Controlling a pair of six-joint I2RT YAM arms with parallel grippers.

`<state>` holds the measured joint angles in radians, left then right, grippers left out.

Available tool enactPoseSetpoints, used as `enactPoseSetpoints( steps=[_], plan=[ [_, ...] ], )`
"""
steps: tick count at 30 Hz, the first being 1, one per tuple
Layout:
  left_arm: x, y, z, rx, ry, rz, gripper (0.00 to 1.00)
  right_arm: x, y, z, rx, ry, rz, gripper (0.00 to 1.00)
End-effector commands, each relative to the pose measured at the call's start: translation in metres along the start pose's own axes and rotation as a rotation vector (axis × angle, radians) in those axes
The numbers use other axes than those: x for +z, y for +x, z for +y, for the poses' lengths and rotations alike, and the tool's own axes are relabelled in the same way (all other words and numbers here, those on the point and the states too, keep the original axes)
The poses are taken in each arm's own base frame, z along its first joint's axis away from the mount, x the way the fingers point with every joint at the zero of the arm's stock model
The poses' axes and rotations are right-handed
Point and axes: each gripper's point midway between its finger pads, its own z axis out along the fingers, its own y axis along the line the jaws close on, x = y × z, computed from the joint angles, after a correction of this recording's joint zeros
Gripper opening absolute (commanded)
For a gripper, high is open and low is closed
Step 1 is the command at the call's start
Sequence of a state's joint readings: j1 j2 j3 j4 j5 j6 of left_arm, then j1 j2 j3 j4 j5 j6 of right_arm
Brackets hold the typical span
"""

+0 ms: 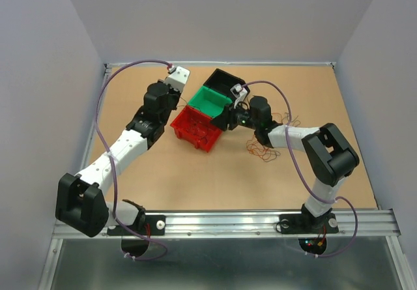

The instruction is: Untangle the cables

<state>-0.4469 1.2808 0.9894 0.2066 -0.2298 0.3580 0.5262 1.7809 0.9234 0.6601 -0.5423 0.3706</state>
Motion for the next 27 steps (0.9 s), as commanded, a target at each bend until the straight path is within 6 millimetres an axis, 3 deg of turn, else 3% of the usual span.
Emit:
enactPoseSetpoints(
  steps=[1, 10, 13, 14, 17, 23, 27],
  plan=[
    [-0.008, -0.019, -0.009, 0.044, -0.010, -0.067, 0.00, 0.005, -0.025, -0.001, -0.056, 0.038, -0.044, 0.49],
    [-0.001, 0.000, -0.048, 0.159, 0.015, -0.018, 0.00, 0.001, -0.025, 0.029, -0.119, -0.049, -0.042, 0.47],
    [0.004, 0.007, -0.059, 0.171, 0.062, 0.003, 0.00, 0.006, -0.025, 0.043, -0.165, -0.090, -0.059, 0.67],
    [0.006, 0.011, -0.066, 0.171, 0.087, 0.015, 0.00, 0.008, -0.026, 0.048, -0.180, -0.102, -0.076, 0.80],
    [0.012, 0.020, -0.078, 0.176, 0.135, 0.046, 0.00, 0.012, -0.027, 0.051, -0.207, -0.108, -0.099, 0.86],
    [0.011, 0.026, -0.093, 0.157, 0.231, 0.074, 0.00, 0.025, -0.030, 0.051, -0.232, -0.124, -0.138, 0.85],
    [0.009, 0.025, -0.094, 0.124, 0.282, 0.075, 0.00, 0.039, -0.026, 0.043, -0.209, -0.120, -0.135, 0.70]
  ],
)
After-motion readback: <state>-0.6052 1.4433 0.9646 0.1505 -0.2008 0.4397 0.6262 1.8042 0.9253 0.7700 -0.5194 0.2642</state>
